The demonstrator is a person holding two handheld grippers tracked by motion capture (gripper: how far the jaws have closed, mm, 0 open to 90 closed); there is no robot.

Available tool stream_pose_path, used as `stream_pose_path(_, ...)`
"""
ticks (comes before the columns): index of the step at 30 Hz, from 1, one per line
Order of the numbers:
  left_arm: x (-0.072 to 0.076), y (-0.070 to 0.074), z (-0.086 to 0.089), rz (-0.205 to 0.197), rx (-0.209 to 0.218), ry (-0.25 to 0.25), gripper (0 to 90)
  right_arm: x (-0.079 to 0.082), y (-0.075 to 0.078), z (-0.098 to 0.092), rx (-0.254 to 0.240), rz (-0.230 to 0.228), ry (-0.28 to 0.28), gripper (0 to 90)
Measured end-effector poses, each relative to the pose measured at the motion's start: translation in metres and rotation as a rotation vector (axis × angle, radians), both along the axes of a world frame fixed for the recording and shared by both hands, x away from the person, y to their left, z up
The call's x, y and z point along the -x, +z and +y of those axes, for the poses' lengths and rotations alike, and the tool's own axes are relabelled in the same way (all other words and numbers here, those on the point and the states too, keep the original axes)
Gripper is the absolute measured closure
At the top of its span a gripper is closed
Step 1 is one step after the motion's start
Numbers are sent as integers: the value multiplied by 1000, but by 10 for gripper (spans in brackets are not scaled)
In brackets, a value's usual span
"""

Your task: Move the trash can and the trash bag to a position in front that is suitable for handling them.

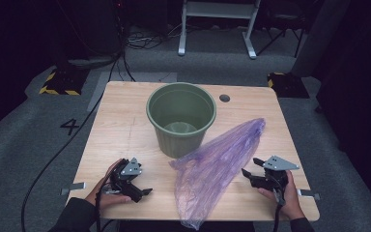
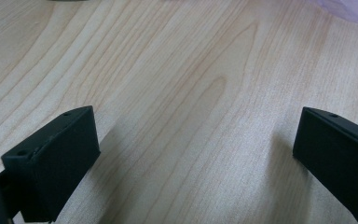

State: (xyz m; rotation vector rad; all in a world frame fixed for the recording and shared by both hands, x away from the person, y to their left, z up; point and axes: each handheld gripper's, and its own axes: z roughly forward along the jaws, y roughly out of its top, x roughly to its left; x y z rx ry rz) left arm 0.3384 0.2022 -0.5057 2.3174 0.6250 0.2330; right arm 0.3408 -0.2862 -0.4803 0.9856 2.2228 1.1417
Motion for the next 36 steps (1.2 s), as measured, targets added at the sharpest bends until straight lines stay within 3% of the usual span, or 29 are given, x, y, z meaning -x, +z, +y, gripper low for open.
stream_pose_path(9,0,0,0,-1,0,7,0,-14,7,21,-14,-48,-10,415)
stream_pose_path(17,-1,0,-1,0,-1,7,0,-29,-3,41,0,0,57,518)
stream_pose_path(23,-1,0,-1,0,-1,7,0,-40,-16,40,0,76,47,620)
stream_pose_path(28,-1,0,-1,-1,-1,7,0,-43,-21,38,23,101,32,633)
stream_pose_path(36,-1,0,-1,0,-1,7,0,-44,-21,35,42,96,19,614)
